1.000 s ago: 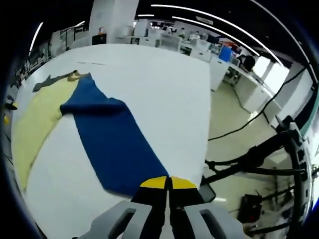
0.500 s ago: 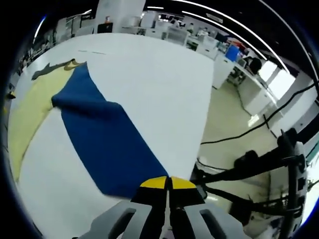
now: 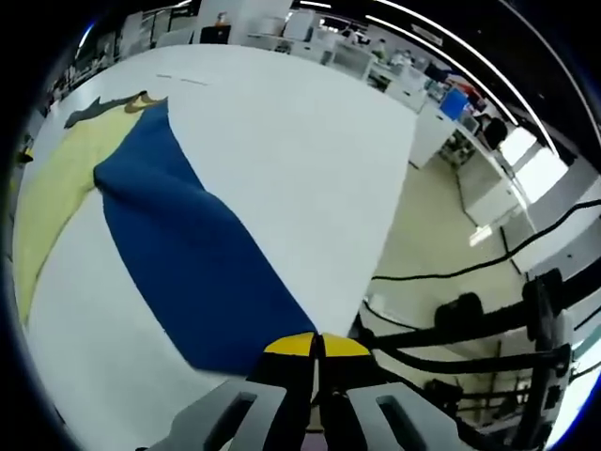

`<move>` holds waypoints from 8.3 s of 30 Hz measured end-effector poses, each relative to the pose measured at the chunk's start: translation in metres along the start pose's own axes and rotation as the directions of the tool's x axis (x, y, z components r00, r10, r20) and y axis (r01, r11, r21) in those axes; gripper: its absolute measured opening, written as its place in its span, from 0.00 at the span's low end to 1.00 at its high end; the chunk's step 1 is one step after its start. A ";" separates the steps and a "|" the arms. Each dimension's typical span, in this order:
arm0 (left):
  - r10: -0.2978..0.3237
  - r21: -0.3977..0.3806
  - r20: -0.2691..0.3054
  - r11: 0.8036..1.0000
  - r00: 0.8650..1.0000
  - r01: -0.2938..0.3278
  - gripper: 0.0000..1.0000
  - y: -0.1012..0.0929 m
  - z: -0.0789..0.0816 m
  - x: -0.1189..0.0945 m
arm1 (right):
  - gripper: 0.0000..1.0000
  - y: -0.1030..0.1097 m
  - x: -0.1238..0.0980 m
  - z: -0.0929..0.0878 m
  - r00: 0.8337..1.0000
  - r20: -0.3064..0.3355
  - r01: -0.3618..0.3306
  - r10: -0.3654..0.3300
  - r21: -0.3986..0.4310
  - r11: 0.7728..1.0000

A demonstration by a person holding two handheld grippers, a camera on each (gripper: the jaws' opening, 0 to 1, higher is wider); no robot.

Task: Fold the garment on the visible template until the final outline fits inside the template.

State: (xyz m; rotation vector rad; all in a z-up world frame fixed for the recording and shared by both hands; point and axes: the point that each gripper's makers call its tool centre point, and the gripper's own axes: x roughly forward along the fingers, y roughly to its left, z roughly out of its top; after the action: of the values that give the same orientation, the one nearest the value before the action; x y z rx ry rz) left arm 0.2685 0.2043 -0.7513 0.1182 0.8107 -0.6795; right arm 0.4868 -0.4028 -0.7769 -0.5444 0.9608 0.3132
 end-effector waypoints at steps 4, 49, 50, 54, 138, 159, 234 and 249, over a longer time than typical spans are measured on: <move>0.000 0.000 0.000 1.000 1.000 0.000 0.61 0.001 0.001 0.000 | 0.00 0.007 0.003 -0.006 1.000 -0.015 -0.022 0.022 0.005 1.000; -0.028 0.024 0.001 0.999 1.000 0.028 0.60 -0.003 -0.003 0.002 | 0.09 0.054 -0.016 -0.031 0.994 0.095 -0.091 0.048 0.521 0.849; -0.030 0.022 0.001 0.999 1.000 0.030 0.60 -0.003 -0.003 0.002 | 0.06 0.056 -0.017 -0.030 0.994 0.094 -0.091 0.051 0.496 0.864; -0.032 0.025 0.001 0.999 0.999 0.032 0.60 -0.003 -0.003 0.002 | 0.00 0.057 -0.017 -0.028 0.996 0.085 -0.073 0.040 0.438 0.896; -0.109 0.081 0.091 0.992 0.990 0.102 0.61 -0.001 -0.013 -0.027 | 0.00 0.177 -0.072 0.149 0.931 0.273 -0.316 0.242 0.273 0.909; -0.112 0.069 0.084 0.992 0.990 0.106 0.61 0.004 -0.017 -0.029 | 0.00 0.231 -0.067 0.194 0.899 0.274 -0.398 0.340 0.191 0.897; -0.085 0.024 0.072 0.996 0.994 0.084 0.61 0.025 -0.030 -0.031 | 0.00 0.436 -0.040 0.320 0.751 0.213 -0.636 0.625 -0.021 0.771; -0.086 0.013 0.068 0.996 0.994 0.085 0.61 0.026 -0.034 -0.033 | 0.00 0.457 -0.034 0.319 0.741 0.186 -0.653 0.645 -0.024 0.757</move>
State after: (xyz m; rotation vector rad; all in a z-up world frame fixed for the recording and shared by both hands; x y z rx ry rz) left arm 0.2463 0.2531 -0.7560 0.0693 0.7494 -0.7650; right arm 0.4671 0.1538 -0.7396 -0.1093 0.9501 0.9610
